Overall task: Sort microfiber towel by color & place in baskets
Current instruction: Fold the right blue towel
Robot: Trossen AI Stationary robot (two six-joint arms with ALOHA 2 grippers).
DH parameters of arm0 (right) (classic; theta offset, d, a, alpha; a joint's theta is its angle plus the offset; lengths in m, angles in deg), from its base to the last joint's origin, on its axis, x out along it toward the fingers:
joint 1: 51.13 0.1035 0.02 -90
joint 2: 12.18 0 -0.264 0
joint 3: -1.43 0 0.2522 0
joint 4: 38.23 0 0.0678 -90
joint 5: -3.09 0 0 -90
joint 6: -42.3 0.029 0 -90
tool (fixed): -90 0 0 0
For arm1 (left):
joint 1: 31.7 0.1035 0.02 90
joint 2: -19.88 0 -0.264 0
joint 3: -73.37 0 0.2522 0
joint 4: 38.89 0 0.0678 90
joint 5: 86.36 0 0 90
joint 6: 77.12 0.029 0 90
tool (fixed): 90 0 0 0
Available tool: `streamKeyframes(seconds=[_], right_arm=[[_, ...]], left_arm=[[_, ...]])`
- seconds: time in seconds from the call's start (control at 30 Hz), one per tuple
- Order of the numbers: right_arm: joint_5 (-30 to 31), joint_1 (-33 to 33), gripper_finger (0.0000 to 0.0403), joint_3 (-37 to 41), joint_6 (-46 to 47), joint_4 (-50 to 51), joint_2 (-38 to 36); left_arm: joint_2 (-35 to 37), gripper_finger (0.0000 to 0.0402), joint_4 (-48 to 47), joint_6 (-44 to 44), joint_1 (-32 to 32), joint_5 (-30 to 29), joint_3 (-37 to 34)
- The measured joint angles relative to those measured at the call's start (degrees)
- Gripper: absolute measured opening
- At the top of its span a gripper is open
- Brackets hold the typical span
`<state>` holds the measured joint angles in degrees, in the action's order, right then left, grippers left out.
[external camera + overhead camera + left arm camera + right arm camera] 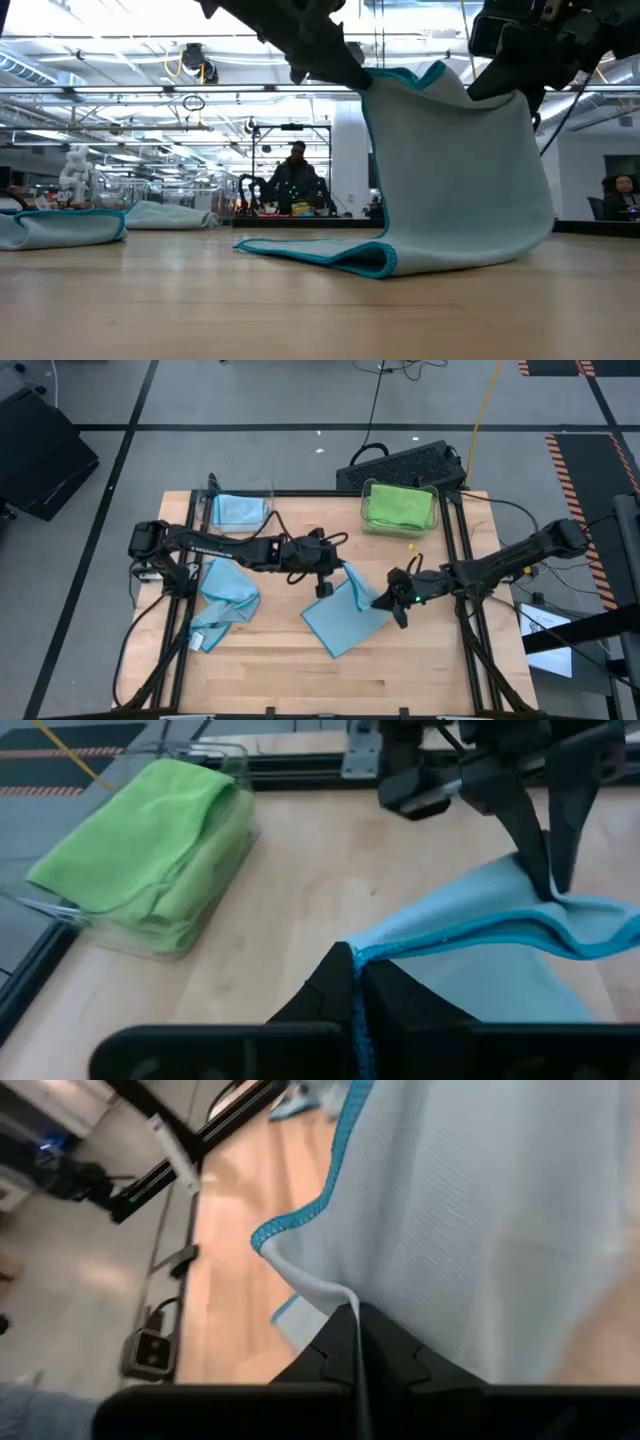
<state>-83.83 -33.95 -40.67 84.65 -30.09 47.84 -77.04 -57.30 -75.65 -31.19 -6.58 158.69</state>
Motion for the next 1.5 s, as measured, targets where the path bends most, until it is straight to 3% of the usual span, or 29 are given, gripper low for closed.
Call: streamKeyframes(seconds=[0.17,0.53,0.83,0.97,1.13,1.5], right_arm=[[3.1,-2.1,0.0,0.1,-0.5,3.3,-5.1],[7.7,-3.7,0.0,0.1,-1.4,-1.0,-2.7],[6.1,-7.1,0.0,0.2,-4.4,0.7,-1.6],[2.6,-7.3,0.0,0.2,-3.3,-0.9,-0.2],[-1.9,-5.1,0.0,0.2,-0.8,-6.3,3.7],[-3.9,-1.9,0.0,0.2,0.4,-12.9,12.5]], left_arm=[[0.1,0.0009,0.2,0.2,1.7,0.0,0.1],[0.2,0.0006,1.2,1.2,6.0,0.4,0.1],[0.2,0.0005,-7.3,-2.2,4.3,-1.0,0.1],[0.2,0.0009,-8.4,-3.8,3.2,-1.0,0.1],[0.2,0.0006,-11.7,-4.8,0.4,-0.8,0.1],[0.3,0.0012,-14.1,-5.5,-6.0,-0.5,-4.3]])
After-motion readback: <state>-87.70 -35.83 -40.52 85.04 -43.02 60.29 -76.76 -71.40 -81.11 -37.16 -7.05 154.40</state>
